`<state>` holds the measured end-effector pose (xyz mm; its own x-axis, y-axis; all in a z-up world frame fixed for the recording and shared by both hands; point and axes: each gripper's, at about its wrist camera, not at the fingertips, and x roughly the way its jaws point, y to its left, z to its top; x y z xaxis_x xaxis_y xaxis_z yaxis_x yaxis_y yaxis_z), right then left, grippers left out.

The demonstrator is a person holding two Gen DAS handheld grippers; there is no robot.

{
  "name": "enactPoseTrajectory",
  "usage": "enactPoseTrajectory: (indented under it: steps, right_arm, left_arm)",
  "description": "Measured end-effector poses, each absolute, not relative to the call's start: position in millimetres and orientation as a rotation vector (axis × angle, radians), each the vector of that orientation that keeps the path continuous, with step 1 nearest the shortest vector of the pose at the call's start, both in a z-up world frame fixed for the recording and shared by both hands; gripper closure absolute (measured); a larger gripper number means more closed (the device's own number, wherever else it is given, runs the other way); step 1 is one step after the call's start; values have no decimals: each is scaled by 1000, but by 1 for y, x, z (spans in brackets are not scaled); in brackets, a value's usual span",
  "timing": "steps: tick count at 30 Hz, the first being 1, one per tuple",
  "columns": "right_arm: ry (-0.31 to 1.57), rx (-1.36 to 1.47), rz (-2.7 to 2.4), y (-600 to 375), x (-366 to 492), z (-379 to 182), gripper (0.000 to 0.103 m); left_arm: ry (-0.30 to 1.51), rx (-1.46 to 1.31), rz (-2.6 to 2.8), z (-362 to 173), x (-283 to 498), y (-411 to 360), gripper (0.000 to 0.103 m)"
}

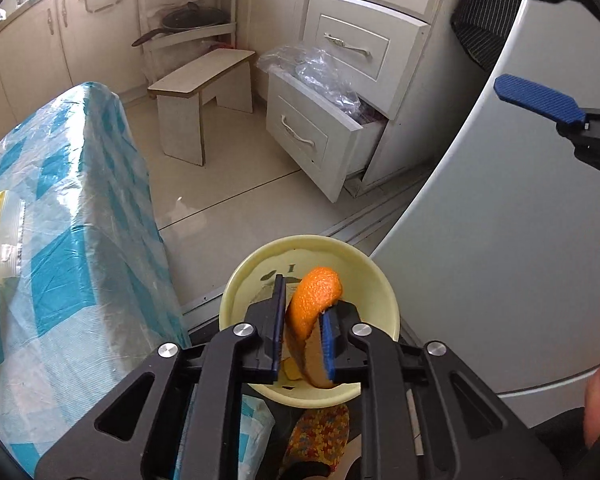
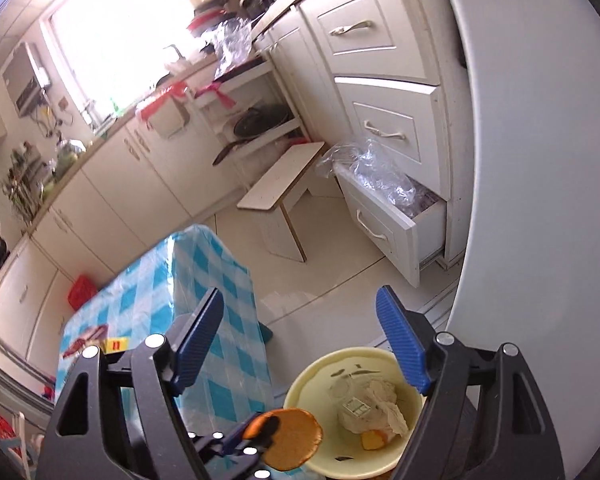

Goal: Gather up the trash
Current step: 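Open the right tool to drop the tissue while the left tool drops the peel into the bin, then move both open tools back over the table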

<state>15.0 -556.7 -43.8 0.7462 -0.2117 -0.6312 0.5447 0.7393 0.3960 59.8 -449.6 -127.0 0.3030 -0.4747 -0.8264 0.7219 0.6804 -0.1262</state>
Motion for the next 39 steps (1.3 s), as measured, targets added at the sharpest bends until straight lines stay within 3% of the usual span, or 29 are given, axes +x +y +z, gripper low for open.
enactPoseTrajectory:
  steps: [2,4,14,19,25,39]
  right_arm:
    - [593,633,-444,-562,15,-46,27]
    - [595,652,-442,-564,16,-47,27]
    - [565,624,-457,-556,13,-42,23]
    - [560,610,-467,-552,15,-41,23]
    - [552,515,-470,-534,23,-35,22]
    - [598,362,-415,-487,62,-36,21]
  left_arm:
    - [975,299,-800,-126,57,-452,75]
    - [945,298,-792,-122,52,-449,58]
    - [884,291,-764,-94,50,-427,44]
    - [837,281,-722,-71,44,-395,31]
    - [815,208,-641,-48,41,-334,24]
    - [799,76,-422,-32,64,-198,23]
